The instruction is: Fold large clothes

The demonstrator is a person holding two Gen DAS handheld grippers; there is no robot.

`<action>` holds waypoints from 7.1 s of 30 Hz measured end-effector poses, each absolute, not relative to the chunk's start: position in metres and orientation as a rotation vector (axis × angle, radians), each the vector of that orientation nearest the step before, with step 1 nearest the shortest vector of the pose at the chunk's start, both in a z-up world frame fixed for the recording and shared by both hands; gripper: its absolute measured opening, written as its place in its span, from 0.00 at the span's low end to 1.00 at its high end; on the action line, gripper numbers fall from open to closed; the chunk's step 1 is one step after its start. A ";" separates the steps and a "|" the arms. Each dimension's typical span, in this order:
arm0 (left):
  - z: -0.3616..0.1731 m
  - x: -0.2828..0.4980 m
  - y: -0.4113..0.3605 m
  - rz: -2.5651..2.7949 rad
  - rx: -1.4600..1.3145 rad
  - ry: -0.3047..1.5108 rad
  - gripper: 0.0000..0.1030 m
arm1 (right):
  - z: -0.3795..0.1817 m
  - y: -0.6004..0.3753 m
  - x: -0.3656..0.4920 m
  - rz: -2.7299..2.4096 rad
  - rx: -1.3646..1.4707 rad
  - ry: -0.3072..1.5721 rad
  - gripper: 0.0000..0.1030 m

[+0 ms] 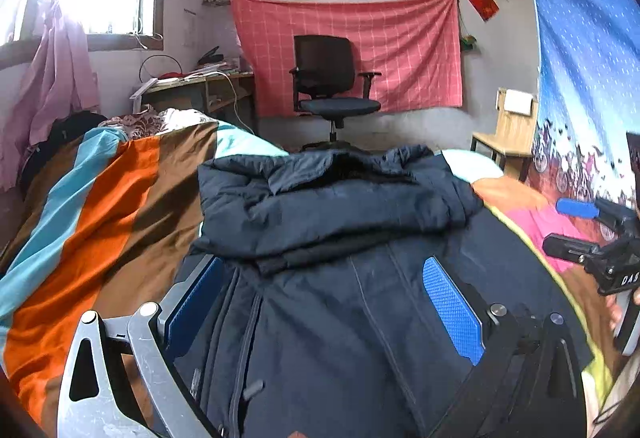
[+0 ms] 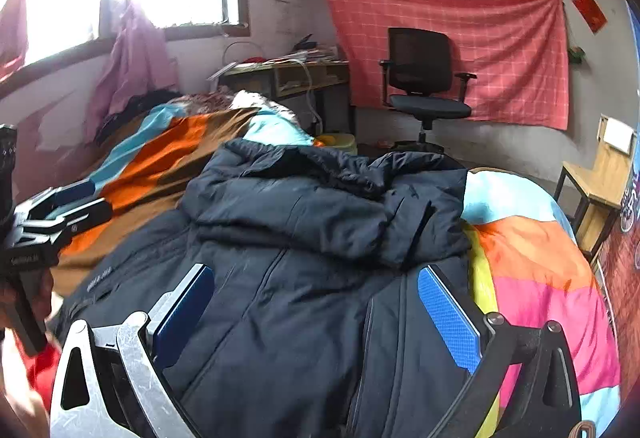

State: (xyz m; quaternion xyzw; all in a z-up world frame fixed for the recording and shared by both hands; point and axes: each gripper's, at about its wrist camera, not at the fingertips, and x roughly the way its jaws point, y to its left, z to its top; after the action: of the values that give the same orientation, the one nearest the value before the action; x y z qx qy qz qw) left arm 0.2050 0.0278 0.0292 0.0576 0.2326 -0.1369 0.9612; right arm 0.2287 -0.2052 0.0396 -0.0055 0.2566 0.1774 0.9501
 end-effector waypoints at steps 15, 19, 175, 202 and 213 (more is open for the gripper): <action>-0.021 0.145 0.021 -0.335 0.342 0.562 0.95 | 0.007 -0.212 0.169 0.416 -0.197 0.621 1.00; -0.035 0.131 0.020 -0.378 0.412 0.602 0.95 | -0.006 -0.211 0.160 0.428 -0.308 0.723 1.00; 0.029 0.547 0.052 -0.129 0.118 0.505 0.09 | 0.007 -0.148 0.551 0.075 -0.374 0.541 0.09; 0.022 0.463 0.024 -0.214 -0.029 0.472 0.93 | 0.010 -0.180 0.464 0.305 -0.076 0.472 0.97; 0.011 0.531 0.049 -0.067 -0.091 0.532 0.94 | 0.011 -0.175 0.546 0.255 -0.027 0.544 0.97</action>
State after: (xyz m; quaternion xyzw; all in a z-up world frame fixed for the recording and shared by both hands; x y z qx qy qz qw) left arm 0.5313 0.0488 0.0109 -0.0450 0.2627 -0.0329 0.9633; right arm 0.5461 -0.1746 0.0114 -0.0131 0.2681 0.1256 0.9551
